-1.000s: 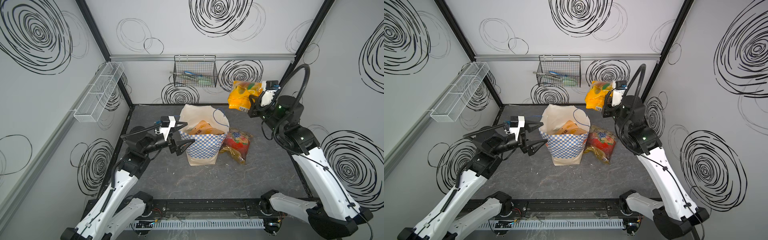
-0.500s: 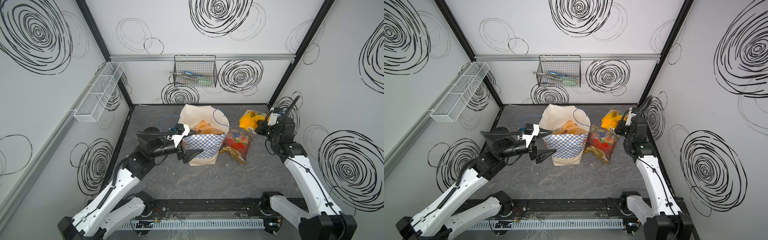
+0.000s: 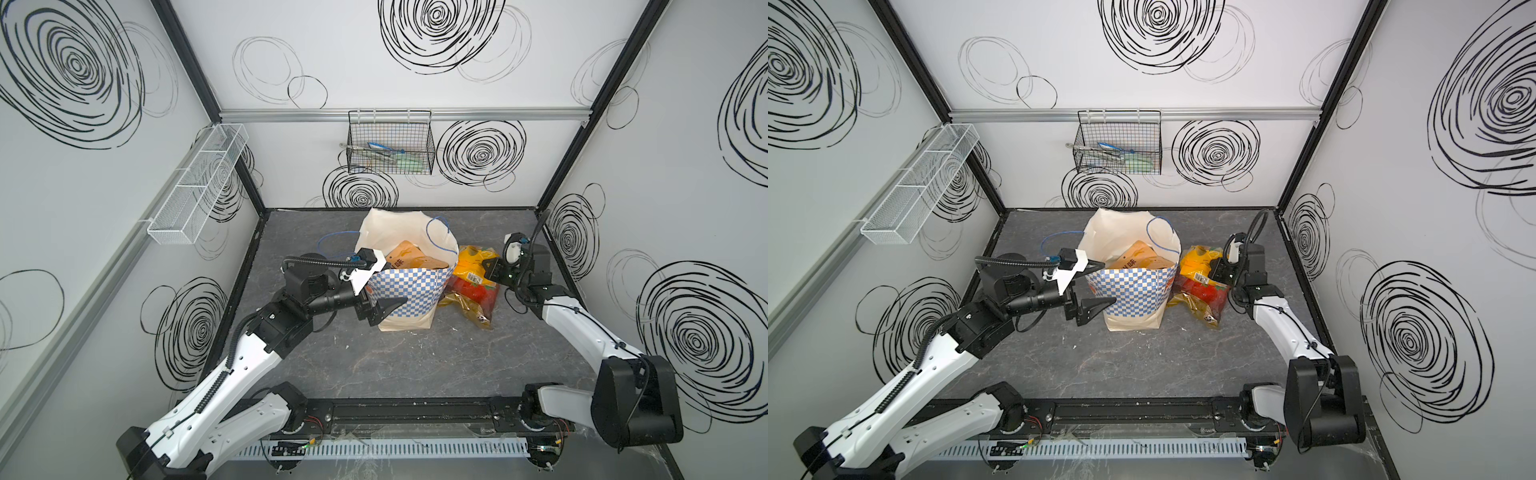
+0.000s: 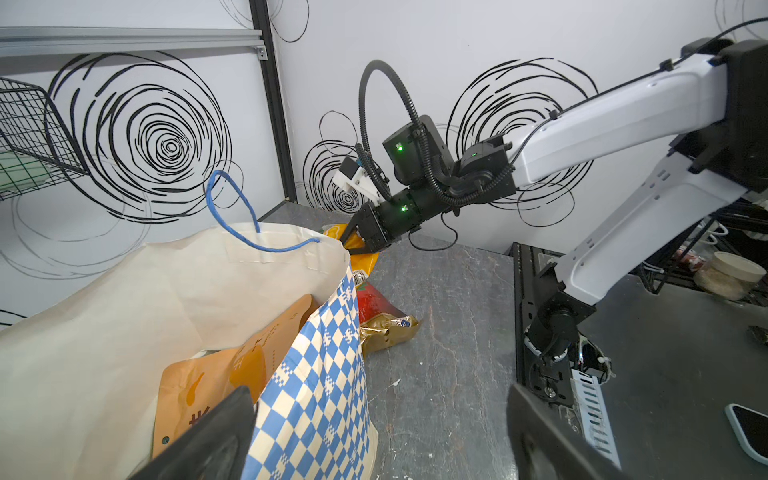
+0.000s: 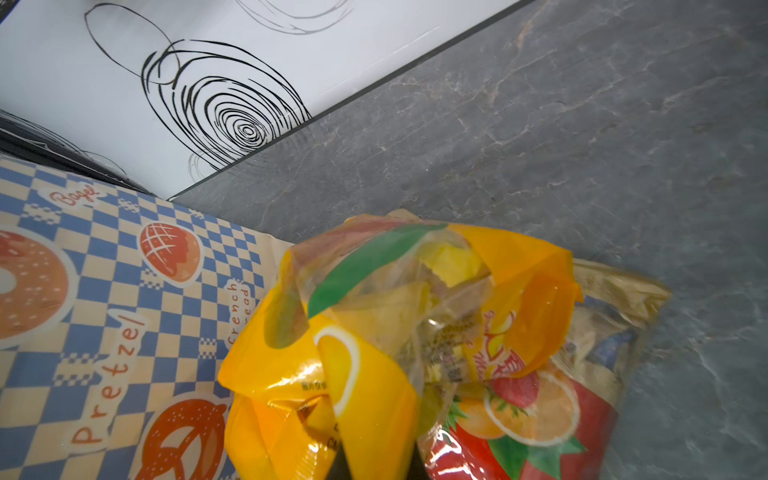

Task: Take the snacks out of the paper bag
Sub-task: 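Lower the yellow pack onto the table and open the right gripper, then raise the right gripper and move it back into the paper bag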

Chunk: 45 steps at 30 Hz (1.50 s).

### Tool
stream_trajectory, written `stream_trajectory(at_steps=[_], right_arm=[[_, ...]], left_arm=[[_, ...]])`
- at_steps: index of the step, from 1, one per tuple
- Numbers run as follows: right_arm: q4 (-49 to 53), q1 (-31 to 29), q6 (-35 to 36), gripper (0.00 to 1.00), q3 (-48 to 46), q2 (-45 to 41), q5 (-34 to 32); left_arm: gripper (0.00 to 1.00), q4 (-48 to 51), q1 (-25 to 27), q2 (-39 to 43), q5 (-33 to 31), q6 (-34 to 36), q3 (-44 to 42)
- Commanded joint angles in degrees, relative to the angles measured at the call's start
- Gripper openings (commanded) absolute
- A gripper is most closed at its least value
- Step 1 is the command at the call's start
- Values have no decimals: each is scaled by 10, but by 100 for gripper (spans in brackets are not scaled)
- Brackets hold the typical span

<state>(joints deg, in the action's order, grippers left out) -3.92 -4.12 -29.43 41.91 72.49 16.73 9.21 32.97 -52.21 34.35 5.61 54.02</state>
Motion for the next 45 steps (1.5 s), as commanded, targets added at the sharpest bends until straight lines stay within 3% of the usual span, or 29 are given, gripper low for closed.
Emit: stream_trajectory(at_steps=[1, 10, 17, 21, 24, 31, 37, 41, 45], right_arm=[[-122, -7, -8, 0, 32, 20, -12], [-173, -8, -3, 0, 150, 192, -3], [-122, -2, 3, 0, 279, 346, 8], [-86, 3, -1, 6, 341, 412, 13], [-71, 4, -7, 22, 348, 431, 5], [-77, 17, -14, 47, 307, 409, -8], [-68, 28, -20, 72, 277, 353, -8], [-51, 32, -28, 95, 263, 295, -14], [-52, 33, -39, 99, 250, 219, 3]], left_arm=[[96, -15, 1, -4, -6, 12, 15], [96, -22, -2, -5, -25, 5, 10], [96, -31, -7, -6, -26, -1, 5], [96, -40, -12, -9, -21, -9, 2], [96, -40, -13, -12, -22, -11, 2], [96, -46, -22, -11, -20, -16, 0], [96, -52, -23, -11, -23, -20, -3], [96, -58, -27, -8, -24, -22, -7], [96, -64, -28, -2, -27, -24, -11]])
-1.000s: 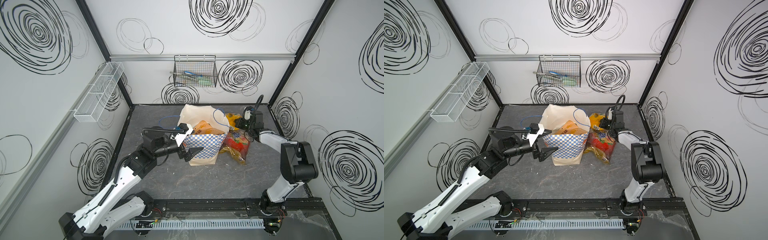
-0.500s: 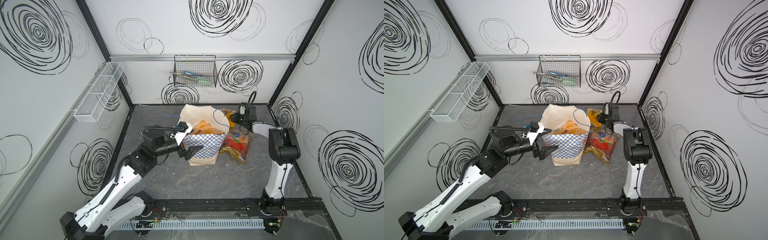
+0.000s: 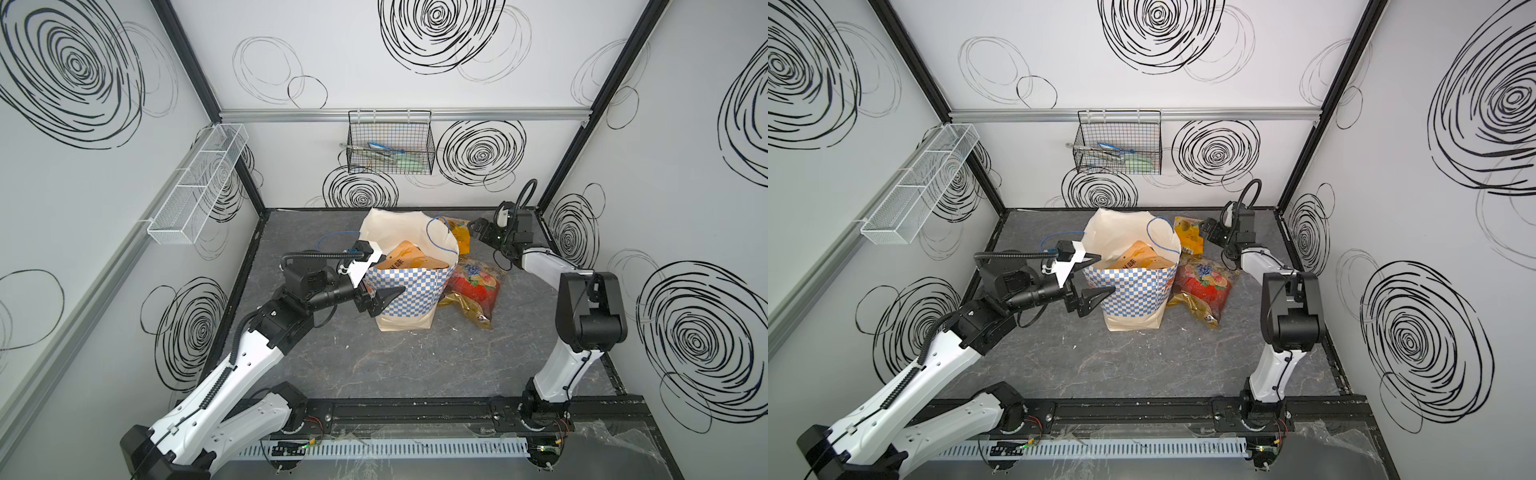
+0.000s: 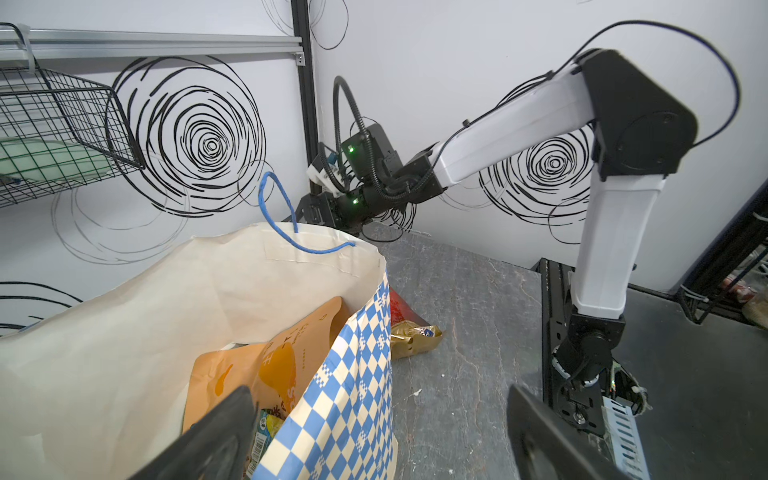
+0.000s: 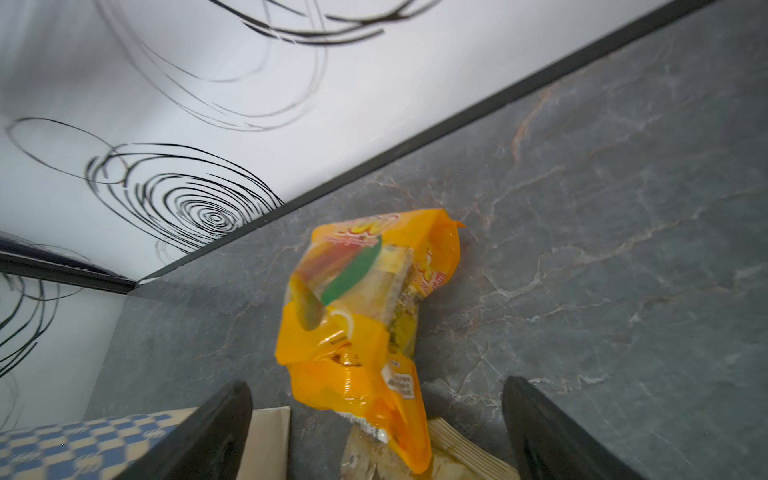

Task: Take the snacks out of the paper bag
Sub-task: 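Raise the right gripper and move it back into the paper bag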

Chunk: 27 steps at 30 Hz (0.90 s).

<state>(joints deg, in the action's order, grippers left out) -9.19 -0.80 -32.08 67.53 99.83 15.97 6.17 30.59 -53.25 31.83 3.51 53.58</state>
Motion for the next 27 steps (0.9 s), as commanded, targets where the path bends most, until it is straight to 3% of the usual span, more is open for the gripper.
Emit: stream_trajectory(at_steps=[1, 7, 12, 18, 27], right_arm=[[-2, 0, -14, 99, -9, -73, 17], [-29, -17, -11, 98, -6, -181, 71], [70, -84, 57, 100, 91, -206, 98], [203, -194, 132, 100, 224, -167, 107], [373, -328, 221, 100, 416, -38, 70]], left_arm=[[96, -34, -5, 9, -3, -2, -6], [96, -37, -33, 13, 1, -12, -6], [96, -59, -77, 11, 6, -31, -13], [96, -71, -135, 2, 11, -59, -14], [96, -59, -141, 18, -28, -66, -8]])
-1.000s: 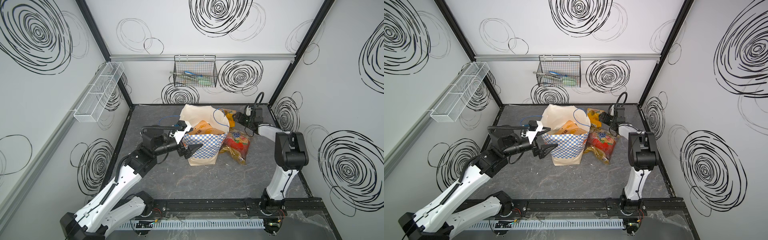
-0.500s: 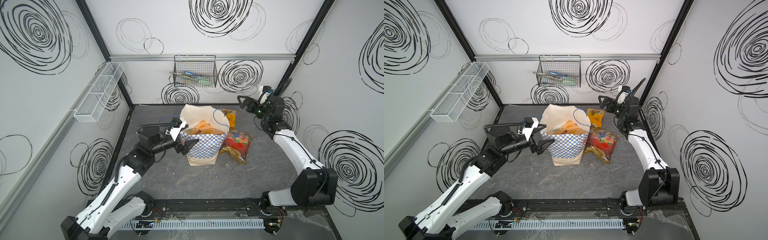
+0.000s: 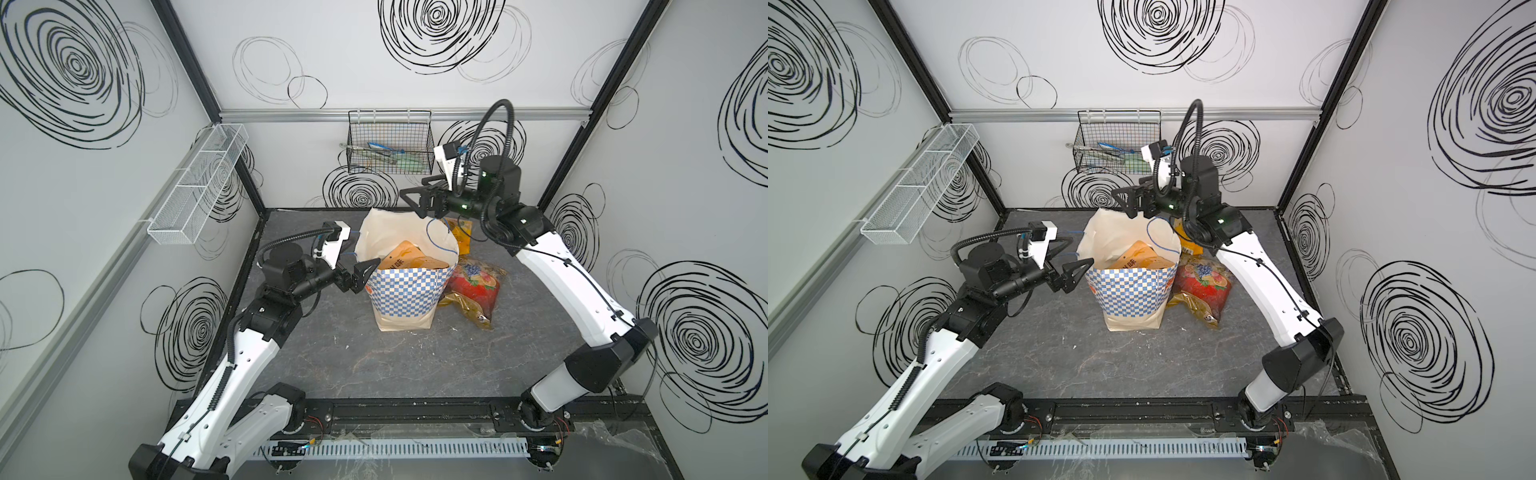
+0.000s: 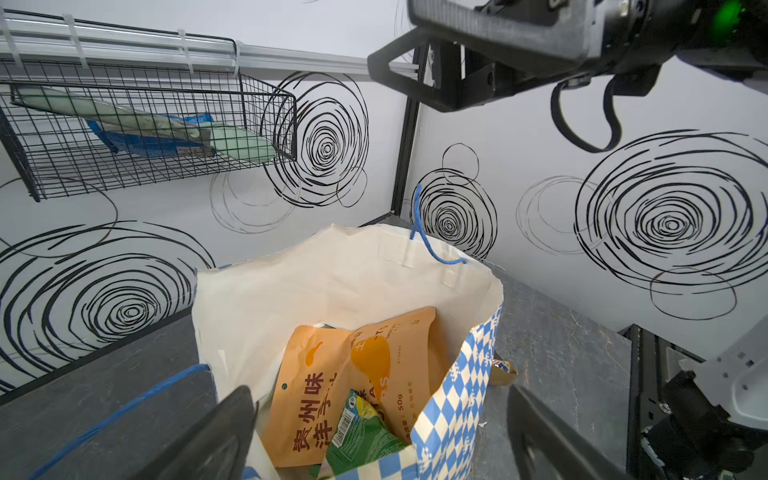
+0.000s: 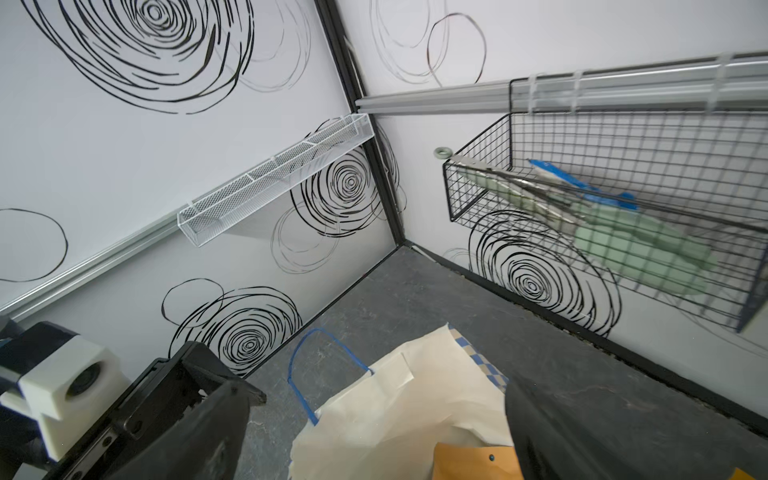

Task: Take the snacks out of the paper bag
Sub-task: 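Raise the right gripper and move it back into the paper bag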

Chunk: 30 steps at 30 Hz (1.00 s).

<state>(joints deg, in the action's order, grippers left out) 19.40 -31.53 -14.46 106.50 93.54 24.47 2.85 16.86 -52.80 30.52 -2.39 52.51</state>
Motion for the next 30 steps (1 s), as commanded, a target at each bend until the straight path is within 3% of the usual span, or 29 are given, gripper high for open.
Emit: stream_trajectory(at_steps=[1, 10, 19, 30], right_arm=[[94, -28, 49, 100, 36, 36, -18], [256, -70, 90, 97, 153, 153, -72], [307, -73, 109, 95, 153, 206, -128], [364, -72, 117, 95, 142, 254, -180]], left_arm=[[96, -24, -3, 18, -18, -6, 3], [96, -11, -6, 35, -37, 4, 6], [97, -3, -8, 35, -26, 10, 8], [98, 54, 35, 17, -49, 52, 29]])
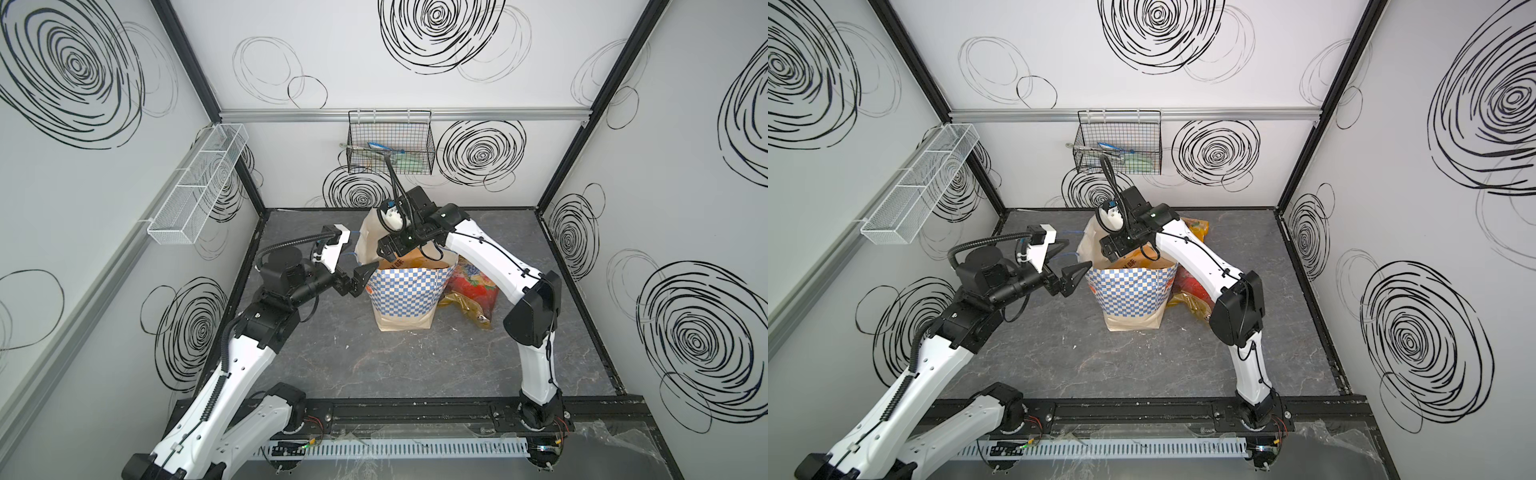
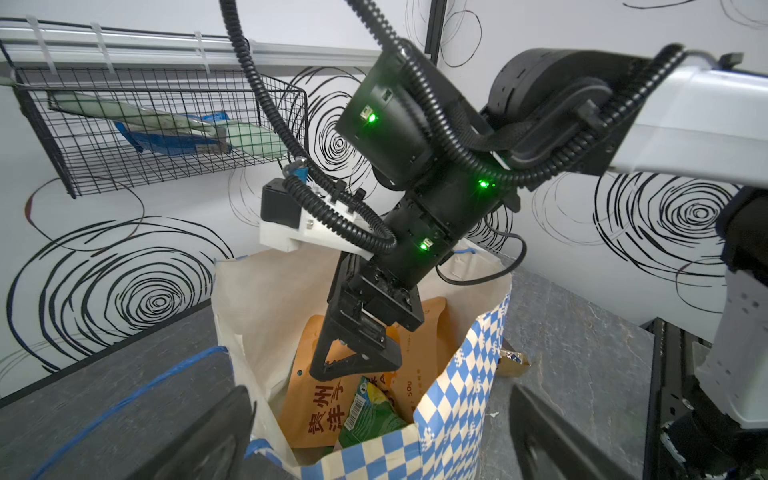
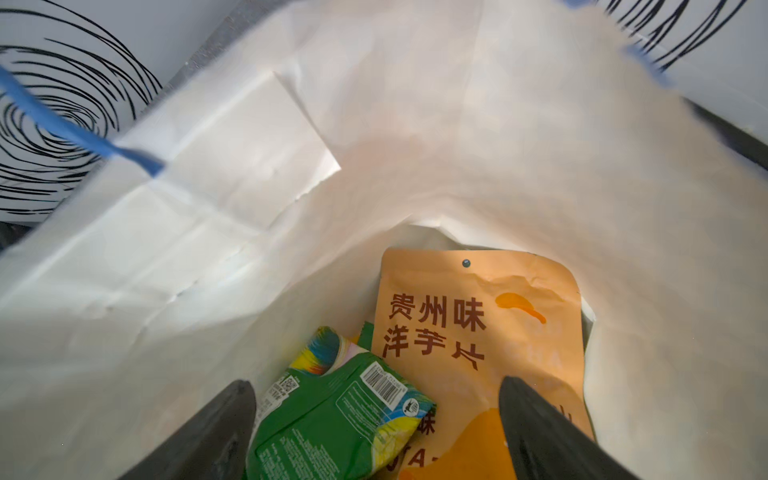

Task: Take the snacks out of the paper bag
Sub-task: 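Raise the right gripper and move it back into the paper bag, then close the right gripper on the orange chip pack's top edge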

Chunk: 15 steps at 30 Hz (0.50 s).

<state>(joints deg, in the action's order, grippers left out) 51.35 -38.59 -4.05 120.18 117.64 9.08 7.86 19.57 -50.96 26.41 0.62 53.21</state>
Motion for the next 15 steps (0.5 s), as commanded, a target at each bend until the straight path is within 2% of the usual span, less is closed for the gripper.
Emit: stream_trajectory(at_steps=[1, 6, 15], right_arm=[[51, -2, 12, 95, 1, 18, -30], [61, -3, 6, 95, -26, 32, -36], [22, -1, 3, 95, -96, 49, -28]], left_arm=[[98, 5, 8, -2, -6, 23, 22], [98, 14, 10, -9, 1, 24, 28], [97, 24, 17, -15, -10, 30, 31]])
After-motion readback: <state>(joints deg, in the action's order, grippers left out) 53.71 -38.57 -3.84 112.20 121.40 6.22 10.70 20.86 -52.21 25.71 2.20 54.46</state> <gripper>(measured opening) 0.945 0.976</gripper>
